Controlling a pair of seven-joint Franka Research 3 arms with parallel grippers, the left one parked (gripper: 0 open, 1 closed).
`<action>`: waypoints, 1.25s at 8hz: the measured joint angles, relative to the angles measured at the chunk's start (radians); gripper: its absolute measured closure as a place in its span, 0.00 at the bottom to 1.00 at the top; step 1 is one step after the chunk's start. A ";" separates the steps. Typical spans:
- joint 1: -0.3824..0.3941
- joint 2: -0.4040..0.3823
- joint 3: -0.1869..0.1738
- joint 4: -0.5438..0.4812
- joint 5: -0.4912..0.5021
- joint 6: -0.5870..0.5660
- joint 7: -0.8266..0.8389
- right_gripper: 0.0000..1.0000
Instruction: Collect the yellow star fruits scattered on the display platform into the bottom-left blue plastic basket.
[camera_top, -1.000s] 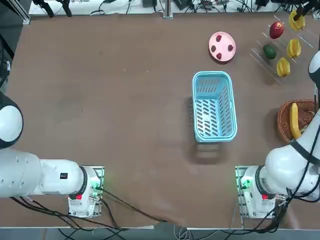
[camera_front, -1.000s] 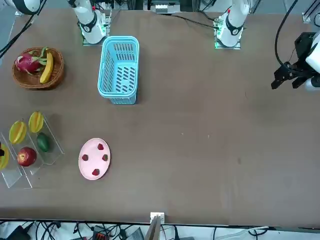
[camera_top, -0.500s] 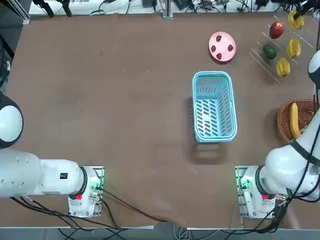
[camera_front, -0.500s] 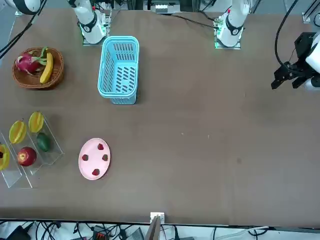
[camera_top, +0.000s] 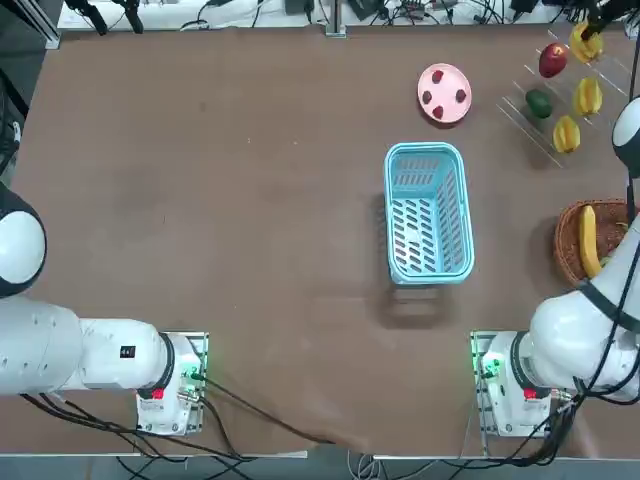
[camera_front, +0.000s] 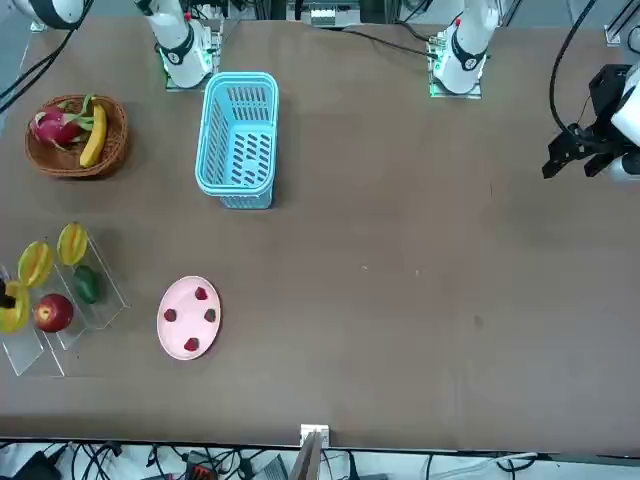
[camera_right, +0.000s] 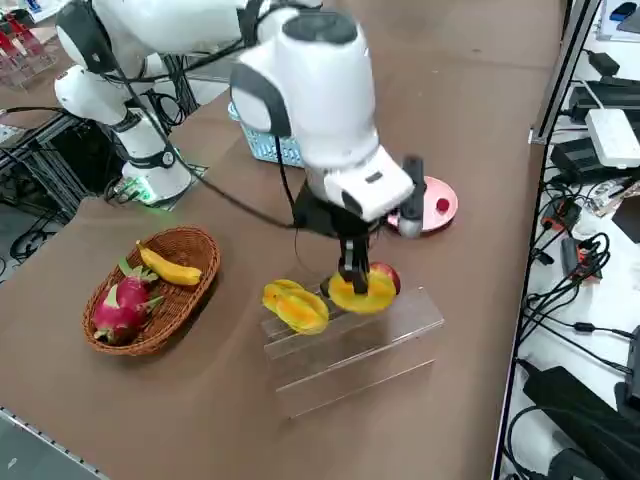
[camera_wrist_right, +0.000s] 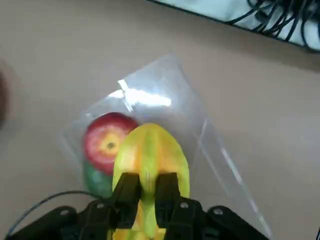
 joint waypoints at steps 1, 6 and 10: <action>0.020 -0.031 0.002 0.022 0.001 -0.084 0.052 0.79; 0.330 -0.218 0.021 -0.022 0.011 -0.524 0.607 0.79; 0.637 -0.463 0.026 -0.409 0.083 -0.422 1.038 0.79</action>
